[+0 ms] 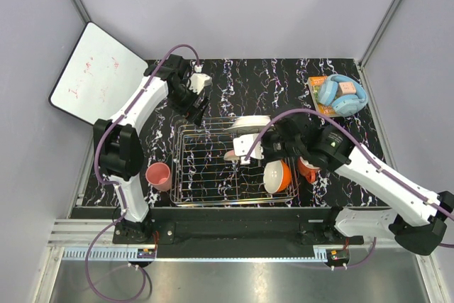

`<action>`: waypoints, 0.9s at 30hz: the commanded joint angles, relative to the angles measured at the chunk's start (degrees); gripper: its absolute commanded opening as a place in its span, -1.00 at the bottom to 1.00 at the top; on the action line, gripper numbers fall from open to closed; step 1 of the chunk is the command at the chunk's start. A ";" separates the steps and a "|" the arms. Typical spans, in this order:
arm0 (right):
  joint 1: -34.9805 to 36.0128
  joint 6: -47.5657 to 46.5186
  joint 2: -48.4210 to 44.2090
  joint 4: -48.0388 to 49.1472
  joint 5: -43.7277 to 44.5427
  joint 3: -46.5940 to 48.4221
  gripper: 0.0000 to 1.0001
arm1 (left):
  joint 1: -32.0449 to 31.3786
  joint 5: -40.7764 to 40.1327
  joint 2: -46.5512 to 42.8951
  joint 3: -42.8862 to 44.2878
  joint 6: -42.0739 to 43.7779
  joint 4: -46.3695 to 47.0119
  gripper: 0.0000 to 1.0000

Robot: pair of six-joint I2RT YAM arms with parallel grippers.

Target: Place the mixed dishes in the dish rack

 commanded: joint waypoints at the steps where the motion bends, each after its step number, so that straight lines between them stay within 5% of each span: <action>1: 1.06 -1.57 0.01 5.20 1.27 3.38 -1.00 | -0.08 -0.67 -0.69 0.46 -0.27 1.77 0.98; 27: 2.38 1.94 5.19 6.16 -1.37 -0.49 -1.00 | 0.01 -1.20 -2.54 -2.88 -0.01 4.06 0.98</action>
